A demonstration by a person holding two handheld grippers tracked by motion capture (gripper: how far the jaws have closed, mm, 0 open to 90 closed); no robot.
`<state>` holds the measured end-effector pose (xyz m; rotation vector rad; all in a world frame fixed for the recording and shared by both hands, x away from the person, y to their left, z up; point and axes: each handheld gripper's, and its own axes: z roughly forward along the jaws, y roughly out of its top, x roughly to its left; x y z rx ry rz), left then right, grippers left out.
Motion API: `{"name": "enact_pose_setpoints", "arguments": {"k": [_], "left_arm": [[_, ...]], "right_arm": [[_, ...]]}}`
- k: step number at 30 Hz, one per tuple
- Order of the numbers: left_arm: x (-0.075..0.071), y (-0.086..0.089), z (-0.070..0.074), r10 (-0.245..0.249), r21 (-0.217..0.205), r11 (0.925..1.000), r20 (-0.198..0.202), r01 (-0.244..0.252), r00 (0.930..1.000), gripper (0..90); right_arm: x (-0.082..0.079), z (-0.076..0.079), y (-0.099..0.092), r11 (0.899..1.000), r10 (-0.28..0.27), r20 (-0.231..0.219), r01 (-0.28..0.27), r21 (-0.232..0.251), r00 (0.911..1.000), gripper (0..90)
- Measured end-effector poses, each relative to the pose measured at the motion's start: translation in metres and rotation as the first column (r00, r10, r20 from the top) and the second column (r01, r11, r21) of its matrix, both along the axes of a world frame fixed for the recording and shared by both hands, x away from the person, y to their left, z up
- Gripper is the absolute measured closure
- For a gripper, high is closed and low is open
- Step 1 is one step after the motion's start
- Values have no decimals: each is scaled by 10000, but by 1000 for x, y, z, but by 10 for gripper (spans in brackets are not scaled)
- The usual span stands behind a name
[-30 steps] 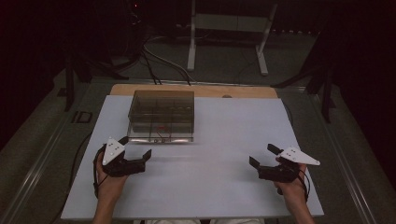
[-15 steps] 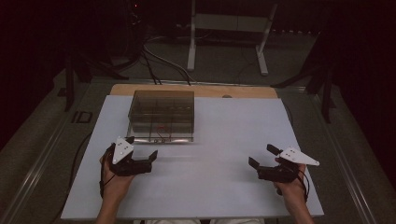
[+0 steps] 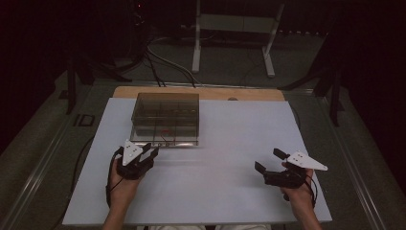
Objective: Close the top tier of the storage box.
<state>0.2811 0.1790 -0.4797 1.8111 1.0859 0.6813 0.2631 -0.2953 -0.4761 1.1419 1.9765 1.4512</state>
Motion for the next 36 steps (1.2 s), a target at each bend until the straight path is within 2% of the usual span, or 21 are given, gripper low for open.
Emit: {"name": "enact_pose_setpoints", "arguments": {"k": [2, 5, 6, 9, 22, 36], "left_arm": [[3, -1, -2, 233, 192, 9995, -60, -232, 9997, 770], [5, -1, -4, 340, 257, 9991, -91, -338, 9994, 890], [6, -1, -4, 366, 273, 9990, -94, -363, 9993, 900], [8, -1, -5, 396, 225, 9990, -187, -392, 9990, 900], [14, -6, -13, 384, 739, 9966, -324, -359, 9987, 900], [16, -9, -13, 243, 720, 9972, -394, -214, 9989, 900]], "right_arm": [[0, -1, 1, 10000, 20, -25, -20, -6, 10000, 56], [0, -1, 2, 10000, 79, -28, -79, -59, 10000, 56], [0, -1, 3, 9999, 84, -23, -84, -65, 10000, 56], [0, -1, 2, 9999, 88, -23, -88, -76, 10000, 56], [0, 1, 1, 9998, 24, 36, -23, -173, 10000, 56], [2, 3, 2, 9996, -8, 3, 8, -292, 10000, 56]]}}
